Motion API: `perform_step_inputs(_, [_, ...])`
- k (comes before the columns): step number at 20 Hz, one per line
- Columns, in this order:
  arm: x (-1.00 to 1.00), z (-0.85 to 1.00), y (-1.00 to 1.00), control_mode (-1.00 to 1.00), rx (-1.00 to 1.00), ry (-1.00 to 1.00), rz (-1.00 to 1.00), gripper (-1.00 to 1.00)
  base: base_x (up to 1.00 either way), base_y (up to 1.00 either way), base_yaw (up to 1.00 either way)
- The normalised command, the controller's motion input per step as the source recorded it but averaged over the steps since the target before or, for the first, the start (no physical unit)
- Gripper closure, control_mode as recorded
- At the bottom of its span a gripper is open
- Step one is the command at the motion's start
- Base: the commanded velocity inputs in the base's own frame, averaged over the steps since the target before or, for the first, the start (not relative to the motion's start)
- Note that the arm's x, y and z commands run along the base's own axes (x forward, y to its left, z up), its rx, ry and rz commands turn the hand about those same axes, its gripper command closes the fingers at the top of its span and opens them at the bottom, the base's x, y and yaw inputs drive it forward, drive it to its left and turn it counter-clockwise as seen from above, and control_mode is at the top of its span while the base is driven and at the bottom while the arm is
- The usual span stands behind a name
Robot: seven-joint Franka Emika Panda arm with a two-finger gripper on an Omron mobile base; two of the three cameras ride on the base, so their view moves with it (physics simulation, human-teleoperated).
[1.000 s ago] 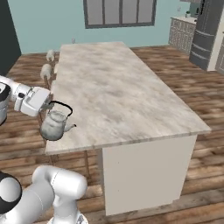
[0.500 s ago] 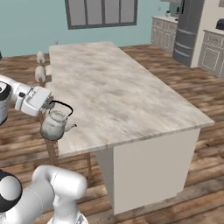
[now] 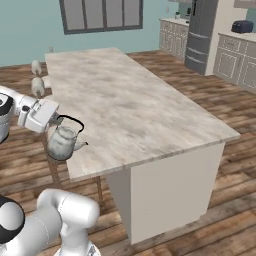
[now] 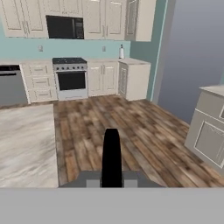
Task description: The kettle is done boiling. Turn off the stove, then wait for 300 timesteps before moving the kettle to the dining table.
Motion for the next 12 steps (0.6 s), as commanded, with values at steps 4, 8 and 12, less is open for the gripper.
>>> perform_step_inputs(4, [0.0,0.0,0.0,1.0,0.0,0.0,0.0,1.0,0.23,0.36,-0.14])
perform_step_inputs(8, [0.0,0.0,0.0,1.0,0.0,0.0,0.0,1.0,0.26,0.44,-0.12])
perform_step_inputs(12, [0.0,0.0,0.0,1.0,0.0,0.0,0.0,1.0,0.24,0.4,-0.1])
